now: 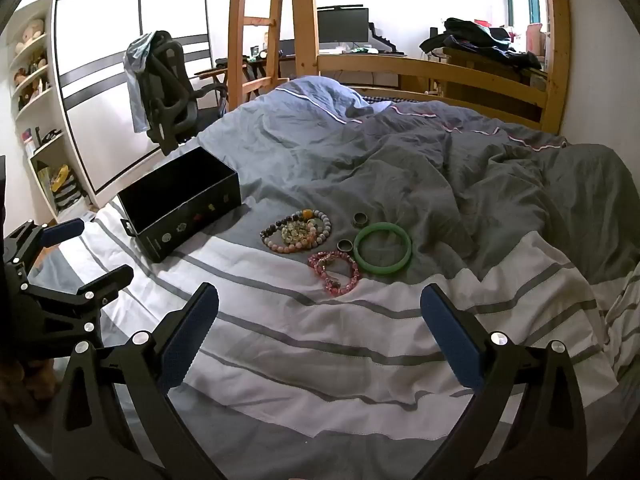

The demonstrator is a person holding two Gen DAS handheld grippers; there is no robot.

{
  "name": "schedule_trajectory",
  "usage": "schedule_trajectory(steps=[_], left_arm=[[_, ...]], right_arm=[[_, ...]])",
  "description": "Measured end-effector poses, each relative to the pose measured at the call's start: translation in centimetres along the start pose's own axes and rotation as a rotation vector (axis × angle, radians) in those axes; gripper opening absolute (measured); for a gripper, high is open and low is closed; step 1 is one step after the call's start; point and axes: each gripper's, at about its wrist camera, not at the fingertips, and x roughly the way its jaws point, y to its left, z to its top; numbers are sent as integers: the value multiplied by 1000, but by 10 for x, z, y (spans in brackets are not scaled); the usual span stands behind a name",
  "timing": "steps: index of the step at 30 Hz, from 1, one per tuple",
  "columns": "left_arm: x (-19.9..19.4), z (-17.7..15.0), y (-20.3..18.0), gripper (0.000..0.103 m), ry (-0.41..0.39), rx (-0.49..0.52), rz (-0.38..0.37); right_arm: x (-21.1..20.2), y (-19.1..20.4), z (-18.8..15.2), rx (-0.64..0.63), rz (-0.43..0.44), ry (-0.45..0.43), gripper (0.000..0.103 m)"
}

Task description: Organize jewelry

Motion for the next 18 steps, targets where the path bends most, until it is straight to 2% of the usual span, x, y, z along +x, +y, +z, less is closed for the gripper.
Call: schedule_trajectory(steps=[15,18], left_arm=[[3,0,14,97,3,-9,-6],[2,-3,2,97,3,-4,12]], right_arm=[[1,1,-1,-4,-3,2,100],[1,2,-1,-4,-3,3,100]])
